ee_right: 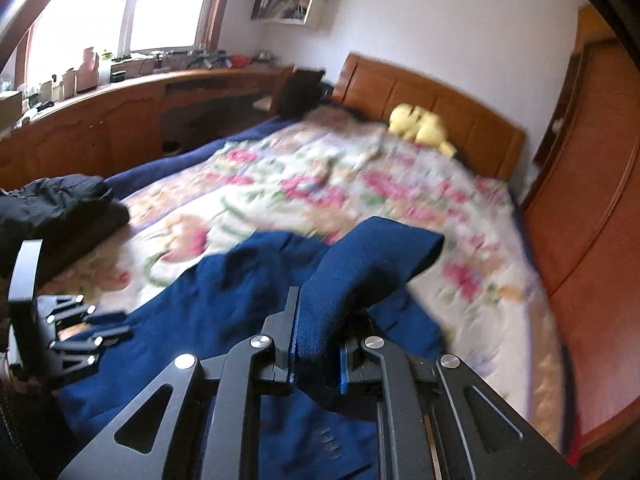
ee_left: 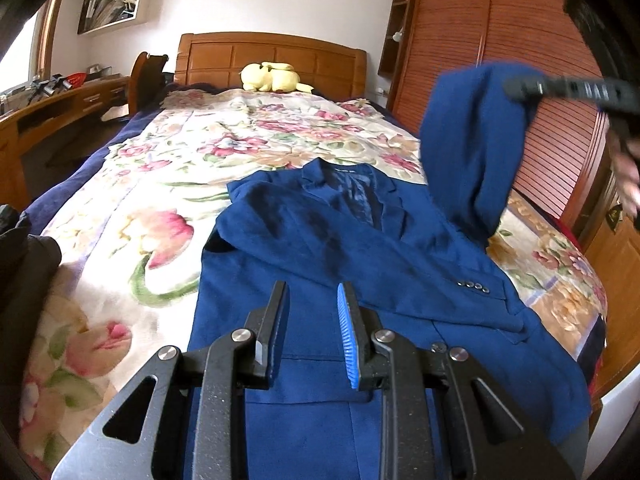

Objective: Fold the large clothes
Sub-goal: 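Lift the held sleeve with the right tool and lay it across the blazer body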

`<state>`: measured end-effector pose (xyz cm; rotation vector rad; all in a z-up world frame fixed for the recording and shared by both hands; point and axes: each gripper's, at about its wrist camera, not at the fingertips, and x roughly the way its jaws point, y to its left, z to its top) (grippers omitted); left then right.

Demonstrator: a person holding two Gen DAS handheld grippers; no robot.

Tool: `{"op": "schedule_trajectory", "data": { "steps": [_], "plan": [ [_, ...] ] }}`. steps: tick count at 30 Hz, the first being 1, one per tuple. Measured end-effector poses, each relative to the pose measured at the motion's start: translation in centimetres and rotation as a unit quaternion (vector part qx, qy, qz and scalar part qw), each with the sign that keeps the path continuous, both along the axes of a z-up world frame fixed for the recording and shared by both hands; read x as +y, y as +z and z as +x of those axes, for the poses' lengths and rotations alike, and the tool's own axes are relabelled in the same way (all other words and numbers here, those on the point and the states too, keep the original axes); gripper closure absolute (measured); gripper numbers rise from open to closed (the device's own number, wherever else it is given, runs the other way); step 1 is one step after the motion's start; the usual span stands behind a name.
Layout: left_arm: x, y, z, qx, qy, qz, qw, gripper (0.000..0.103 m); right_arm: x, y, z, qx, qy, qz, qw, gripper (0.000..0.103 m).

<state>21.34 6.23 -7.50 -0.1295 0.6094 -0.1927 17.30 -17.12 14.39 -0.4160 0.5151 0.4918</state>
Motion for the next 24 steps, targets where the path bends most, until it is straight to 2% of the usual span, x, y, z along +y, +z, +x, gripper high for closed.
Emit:
{"op": "schedule_trajectory", "data": {
  "steps": [2,3,5,6,8,11,14,20,24],
  "plan": [
    [-0.2,-0.1,0.2,0.002,-0.002,0.002,1.0000,0.077,-0.1,0.2,0.1,0.008,-0.007,-0.002,1.000,0.078],
    [-0.3,-0.2,0.3,0.003,-0.005,0.004,1.0000,0.077,-0.3,0.1,-0.4,0.010,-0.006,0.004,1.000,0.075],
    [-0.6,-0.5,0.4,0.006,-0.010,0.006,0.9999,0.077,-1.1,0.7,-1.0,0.014,0.000,0.019,1.000,0.055],
    [-0.7,-0.5,0.4,0.007,-0.014,0.008,0.9999,0.077,-1.8,1.2,0.7,0.013,0.001,0.024,1.000,0.051],
    [-1.0,-0.7,0.7,0.010,-0.019,0.010,0.9997,0.077,-3.4,1.3,1.1,0.010,-0.001,0.033,0.999,0.044],
    [-1.5,-0.9,0.9,0.015,-0.025,0.016,0.9994,0.077,-4.9,0.2,0.7,0.009,-0.008,0.027,1.000,0.042],
    [-2.1,-1.2,1.1,0.021,-0.032,0.021,0.9991,0.077,-4.1,-4.0,2.0,0.032,-0.023,0.022,0.999,0.042],
    [-3.1,-1.8,1.1,0.031,-0.047,0.031,0.9979,0.077,-7.4,-12.8,3.5,0.100,-0.070,0.019,0.992,0.042],
    [-3.5,-2.2,1.3,0.039,-0.053,0.034,0.9973,0.077,-8.6,-17.4,4.4,0.129,-0.095,0.018,0.987,0.042]
  ]
}}
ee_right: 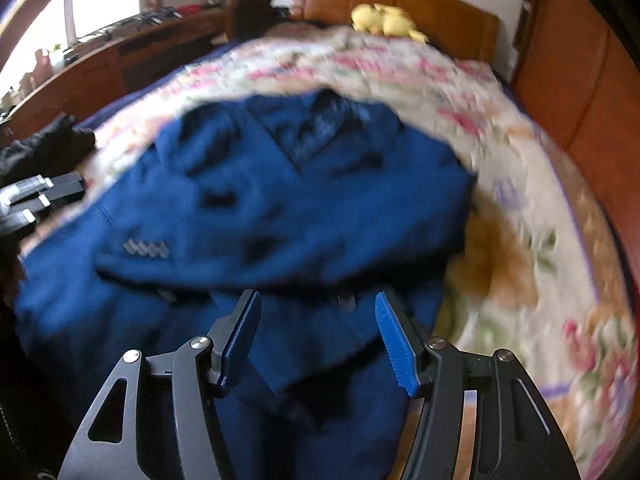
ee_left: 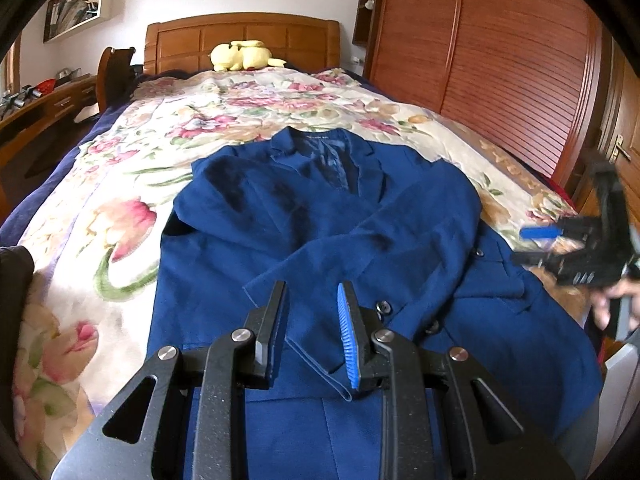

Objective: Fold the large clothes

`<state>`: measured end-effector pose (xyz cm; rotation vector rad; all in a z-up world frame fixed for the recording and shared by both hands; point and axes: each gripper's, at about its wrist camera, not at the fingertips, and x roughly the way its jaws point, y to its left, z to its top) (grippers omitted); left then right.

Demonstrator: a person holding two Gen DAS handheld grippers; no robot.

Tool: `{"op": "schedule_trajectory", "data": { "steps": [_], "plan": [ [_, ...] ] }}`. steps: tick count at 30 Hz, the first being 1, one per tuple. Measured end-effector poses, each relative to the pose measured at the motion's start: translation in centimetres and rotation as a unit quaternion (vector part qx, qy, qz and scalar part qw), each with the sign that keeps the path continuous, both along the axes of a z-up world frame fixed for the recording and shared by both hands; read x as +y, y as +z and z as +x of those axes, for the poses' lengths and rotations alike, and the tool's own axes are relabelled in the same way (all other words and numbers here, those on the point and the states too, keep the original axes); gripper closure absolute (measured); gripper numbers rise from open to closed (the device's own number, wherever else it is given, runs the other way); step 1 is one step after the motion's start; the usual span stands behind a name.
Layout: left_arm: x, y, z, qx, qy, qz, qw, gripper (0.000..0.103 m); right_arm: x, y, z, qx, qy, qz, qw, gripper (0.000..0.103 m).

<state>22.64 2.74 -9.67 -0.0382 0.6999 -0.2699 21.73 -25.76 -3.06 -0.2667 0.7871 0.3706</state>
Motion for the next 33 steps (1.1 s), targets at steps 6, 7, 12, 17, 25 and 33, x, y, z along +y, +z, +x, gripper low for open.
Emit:
{"op": "schedule_trajectory", "data": {
  "steps": [6,7,12,17,25,33],
  "plan": [
    [-0.6,-0.6,0.2,0.009,-0.007,0.010,0.9999,0.077,0.1,-3.9,1.8,0.012,-0.022,0.018,1.000,0.042],
    [-0.7,-0.7,0.3,0.010,-0.007,0.012,0.9998,0.077,0.2,-4.2,1.9,0.010,-0.024,0.019,0.999,0.042],
    [-1.0,-1.7,0.7,0.023,-0.006,0.025,0.9994,0.076,0.0,-5.5,1.9,-0.021,-0.041,0.051,0.998,0.041],
    [-1.2,-2.5,1.3,0.038,0.000,0.040,0.9985,0.076,0.1,-6.1,1.5,-0.033,-0.042,0.053,0.997,0.040],
    [-0.1,-2.7,4.0,0.055,0.023,0.079,0.9951,0.076,-0.1,-7.0,0.2,-0.051,-0.044,0.047,0.997,0.040],
    [0.2,-4.3,7.8,0.099,0.002,0.096,0.9905,0.075,-0.4,-6.9,0.2,-0.046,-0.043,0.056,0.996,0.040]
  ]
}}
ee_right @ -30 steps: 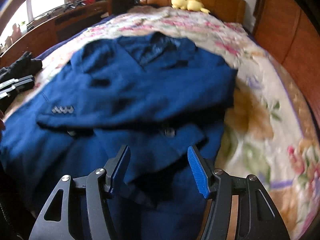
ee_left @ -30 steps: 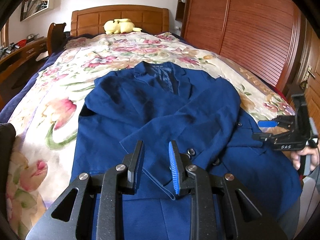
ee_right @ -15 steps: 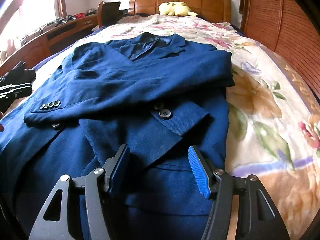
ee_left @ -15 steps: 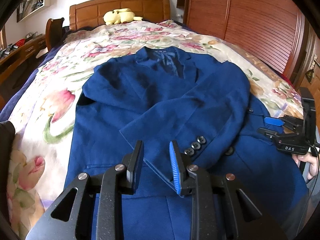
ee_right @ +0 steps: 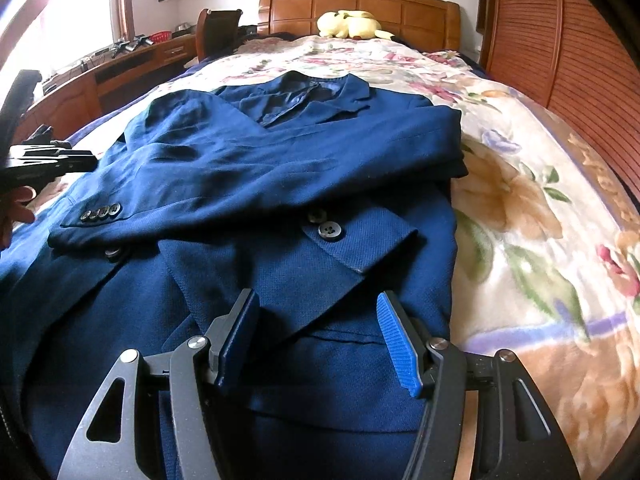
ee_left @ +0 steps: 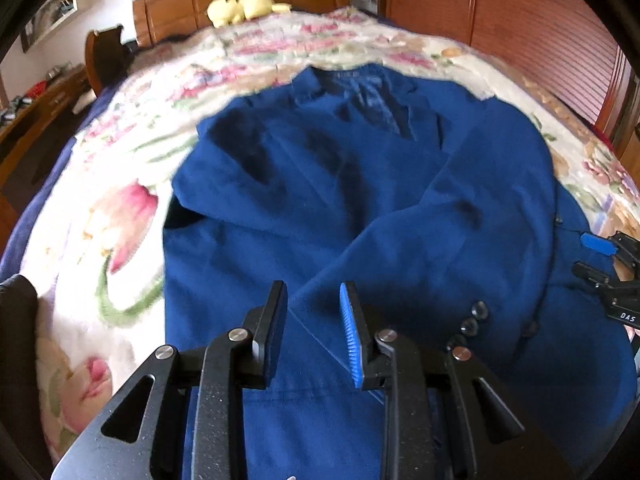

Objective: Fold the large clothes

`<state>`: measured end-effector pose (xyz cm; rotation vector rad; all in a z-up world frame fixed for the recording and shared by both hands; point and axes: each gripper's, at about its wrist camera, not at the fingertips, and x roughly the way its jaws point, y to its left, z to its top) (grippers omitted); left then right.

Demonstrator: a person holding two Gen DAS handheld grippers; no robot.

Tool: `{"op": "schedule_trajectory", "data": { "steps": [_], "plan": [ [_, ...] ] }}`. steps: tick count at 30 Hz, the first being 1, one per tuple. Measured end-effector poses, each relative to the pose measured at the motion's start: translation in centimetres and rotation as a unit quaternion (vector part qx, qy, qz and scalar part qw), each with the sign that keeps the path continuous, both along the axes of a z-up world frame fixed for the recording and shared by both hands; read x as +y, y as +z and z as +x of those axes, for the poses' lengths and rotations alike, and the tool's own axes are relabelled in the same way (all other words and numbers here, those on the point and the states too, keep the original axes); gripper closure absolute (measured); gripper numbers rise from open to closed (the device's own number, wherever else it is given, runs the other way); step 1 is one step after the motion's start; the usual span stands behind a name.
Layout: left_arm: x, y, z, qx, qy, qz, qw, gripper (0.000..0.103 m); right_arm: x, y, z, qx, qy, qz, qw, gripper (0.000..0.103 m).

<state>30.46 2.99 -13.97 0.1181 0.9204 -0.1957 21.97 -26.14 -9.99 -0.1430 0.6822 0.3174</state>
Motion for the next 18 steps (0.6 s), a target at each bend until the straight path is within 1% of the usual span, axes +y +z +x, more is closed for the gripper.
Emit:
{"op": "schedule_trajectory", "data": {
  "steps": [3,5,6,7,9,15,18],
  "plan": [
    [0.2,-1.6,0.6,0.024,0.001,0.000,0.9997,0.075,0.0,0.0,0.0,0.000,0.000,0.000,1.000,0.040],
    [0.3,-2.3,0.6,0.034,0.003,0.001,0.9994,0.075,0.0,0.0,0.0,0.000,0.000,0.000,1.000,0.040],
    [0.5,-2.6,0.6,0.037,0.004,-0.005,0.9993,0.074,0.0,0.0,0.0,0.000,0.000,0.000,1.000,0.040],
    [0.6,-2.6,0.6,0.036,0.006,-0.006,0.9993,0.074,0.0,0.0,0.0,0.000,0.000,0.000,1.000,0.040],
    [0.6,-2.6,0.8,0.029,0.014,0.004,0.9995,0.071,0.0,0.0,0.0,0.000,0.000,-0.001,1.000,0.040],
    [0.0,-2.7,0.5,0.013,0.013,0.032,0.9993,0.070,0.0,0.0,0.0,-0.002,-0.001,-0.003,1.000,0.040],
    [-0.1,-2.6,0.2,0.008,0.011,0.036,0.9993,0.071,-0.1,0.0,0.0,-0.001,-0.001,-0.002,1.000,0.040]
  ]
}}
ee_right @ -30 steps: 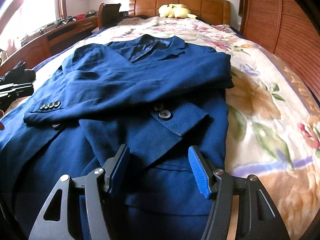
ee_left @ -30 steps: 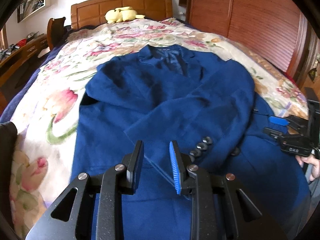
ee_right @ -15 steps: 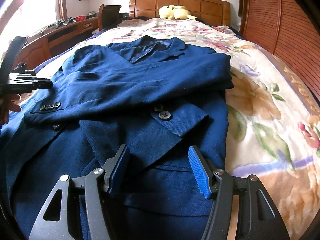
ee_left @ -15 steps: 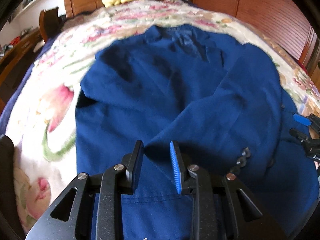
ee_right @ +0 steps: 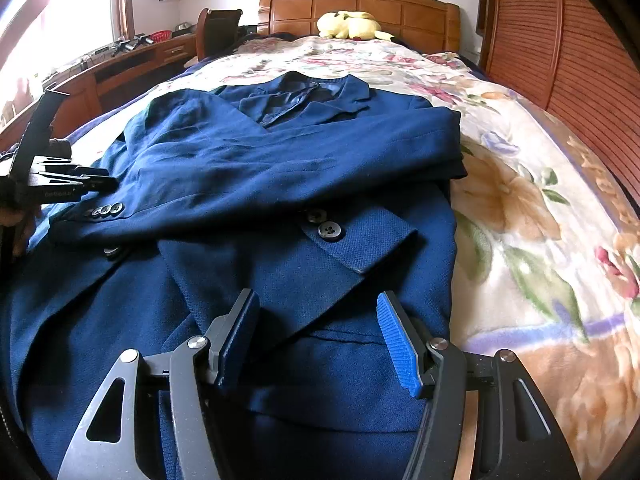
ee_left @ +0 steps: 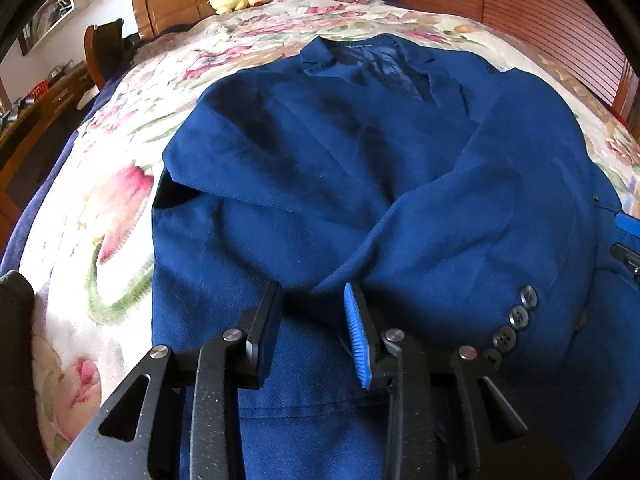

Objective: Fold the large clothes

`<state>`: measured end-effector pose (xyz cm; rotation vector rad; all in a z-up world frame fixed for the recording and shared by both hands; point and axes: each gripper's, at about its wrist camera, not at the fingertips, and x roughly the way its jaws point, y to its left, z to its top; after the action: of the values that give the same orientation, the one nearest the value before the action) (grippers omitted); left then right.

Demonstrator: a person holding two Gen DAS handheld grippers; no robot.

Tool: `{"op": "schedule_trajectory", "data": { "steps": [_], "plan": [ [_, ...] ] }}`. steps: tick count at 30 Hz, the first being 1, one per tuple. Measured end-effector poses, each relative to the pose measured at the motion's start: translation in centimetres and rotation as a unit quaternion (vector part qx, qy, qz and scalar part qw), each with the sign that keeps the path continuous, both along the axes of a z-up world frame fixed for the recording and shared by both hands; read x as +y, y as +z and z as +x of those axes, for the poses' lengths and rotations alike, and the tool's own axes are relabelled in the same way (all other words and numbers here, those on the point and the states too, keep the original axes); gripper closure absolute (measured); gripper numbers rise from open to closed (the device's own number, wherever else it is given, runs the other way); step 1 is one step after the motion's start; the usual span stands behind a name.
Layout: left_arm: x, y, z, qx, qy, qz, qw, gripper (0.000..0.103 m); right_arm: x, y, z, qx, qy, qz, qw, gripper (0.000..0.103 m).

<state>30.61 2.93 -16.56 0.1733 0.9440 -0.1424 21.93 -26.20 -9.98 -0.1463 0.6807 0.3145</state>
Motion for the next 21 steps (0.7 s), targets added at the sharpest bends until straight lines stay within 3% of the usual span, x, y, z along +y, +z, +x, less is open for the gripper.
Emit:
{"op": "schedule_trajectory", "data": {
  "steps": [1,6,13,21],
  "plan": [
    [0.0,0.0,0.1,0.000,-0.001,-0.001,1.0000,0.071,0.0,0.0,0.0,0.000,0.000,0.000,1.000,0.040],
    [-0.2,0.5,-0.5,0.011,-0.023,-0.015,0.9996,0.098,0.0,0.0,0.0,0.000,0.000,0.000,1.000,0.040],
    [0.9,5.8,-3.8,-0.053,-0.020,-0.045,0.9974,0.099,-0.1,0.0,0.0,0.002,0.001,0.002,1.000,0.040],
    [2.8,8.0,-5.7,-0.097,0.015,-0.052,0.9938,0.099,-0.2,0.0,0.1,0.002,0.001,0.003,1.000,0.040]
  ]
}}
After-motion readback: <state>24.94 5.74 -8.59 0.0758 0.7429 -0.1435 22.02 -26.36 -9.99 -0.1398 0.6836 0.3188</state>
